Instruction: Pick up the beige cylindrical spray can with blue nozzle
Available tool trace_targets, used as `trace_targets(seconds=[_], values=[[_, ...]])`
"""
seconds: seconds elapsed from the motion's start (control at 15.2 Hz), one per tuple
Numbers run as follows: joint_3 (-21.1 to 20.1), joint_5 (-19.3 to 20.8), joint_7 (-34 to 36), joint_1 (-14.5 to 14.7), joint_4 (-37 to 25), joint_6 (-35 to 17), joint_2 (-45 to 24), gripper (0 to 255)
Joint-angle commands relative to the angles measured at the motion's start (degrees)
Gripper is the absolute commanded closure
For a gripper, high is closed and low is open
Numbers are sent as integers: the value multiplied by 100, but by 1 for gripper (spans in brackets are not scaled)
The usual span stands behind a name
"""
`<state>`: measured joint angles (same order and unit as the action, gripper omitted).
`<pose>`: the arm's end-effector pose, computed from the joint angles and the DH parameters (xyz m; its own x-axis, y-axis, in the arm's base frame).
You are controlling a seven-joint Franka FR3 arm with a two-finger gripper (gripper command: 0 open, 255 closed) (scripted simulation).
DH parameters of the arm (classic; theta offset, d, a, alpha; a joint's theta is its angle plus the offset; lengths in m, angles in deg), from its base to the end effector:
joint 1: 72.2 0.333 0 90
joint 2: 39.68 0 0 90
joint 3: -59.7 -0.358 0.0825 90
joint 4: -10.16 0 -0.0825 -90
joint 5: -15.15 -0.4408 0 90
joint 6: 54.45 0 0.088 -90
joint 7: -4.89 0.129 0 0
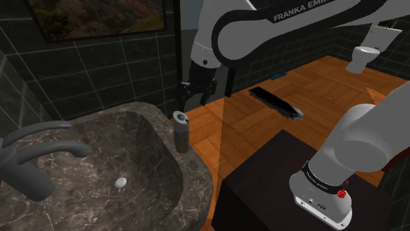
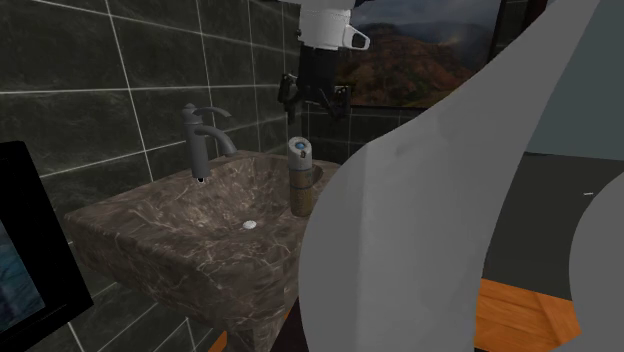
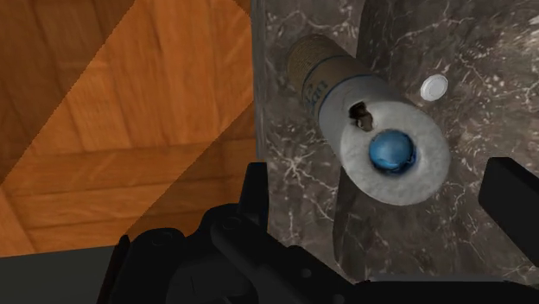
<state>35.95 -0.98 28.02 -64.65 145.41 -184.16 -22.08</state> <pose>0.4323 0.2827 0.4465 0.9922 -0.0339 0.1198 -0.0111 -0.9825 -0.1861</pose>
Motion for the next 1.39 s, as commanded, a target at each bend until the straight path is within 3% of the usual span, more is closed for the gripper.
trace_targets(seconds=[0.0, 0.53, 0.73, 0.79, 1.32], values=[[-194, 96, 182, 5, -157, -390, -428, 0], [-346, 225, 290, 11, 43, -1126, -929, 0], [-352, 232, 292, 11, 65, -1174, -957, 0], [-352, 229, 290, 12, 75, -1182, -955, 255], [-356, 226, 295, 16, 79, -1180, -948, 255]])
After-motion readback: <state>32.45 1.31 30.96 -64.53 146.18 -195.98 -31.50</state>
